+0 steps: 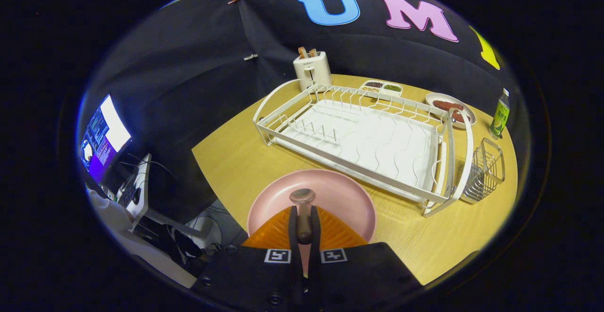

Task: Take the plate from the dish rack, then take the spoon from the basket and place it into the plate.

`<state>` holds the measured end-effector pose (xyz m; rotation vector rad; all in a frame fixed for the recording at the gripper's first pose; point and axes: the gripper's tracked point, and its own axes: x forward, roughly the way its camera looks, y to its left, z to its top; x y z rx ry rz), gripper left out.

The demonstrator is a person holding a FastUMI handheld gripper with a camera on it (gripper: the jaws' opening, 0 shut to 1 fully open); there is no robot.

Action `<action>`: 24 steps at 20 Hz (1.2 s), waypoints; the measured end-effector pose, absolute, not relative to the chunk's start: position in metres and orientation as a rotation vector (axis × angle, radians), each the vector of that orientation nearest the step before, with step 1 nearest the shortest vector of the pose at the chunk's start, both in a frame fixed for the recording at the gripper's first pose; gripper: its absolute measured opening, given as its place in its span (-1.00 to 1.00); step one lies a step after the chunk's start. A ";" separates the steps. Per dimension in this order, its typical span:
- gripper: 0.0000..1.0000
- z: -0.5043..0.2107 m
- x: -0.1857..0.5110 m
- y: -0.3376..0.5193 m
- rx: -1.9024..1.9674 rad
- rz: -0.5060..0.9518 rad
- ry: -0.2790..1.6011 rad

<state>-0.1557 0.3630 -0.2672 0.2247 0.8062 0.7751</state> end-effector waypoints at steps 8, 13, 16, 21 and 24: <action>-0.63 -0.290 -0.166 0.352 0.150 0.756 0.843; -0.35 -0.285 -0.155 0.349 0.162 0.720 0.832; 0.03 -0.277 -0.145 0.346 0.170 0.695 0.806; 0.76 -0.257 -0.130 0.343 0.180 0.669 0.774; 0.97 -0.225 -0.113 0.335 0.186 0.639 0.703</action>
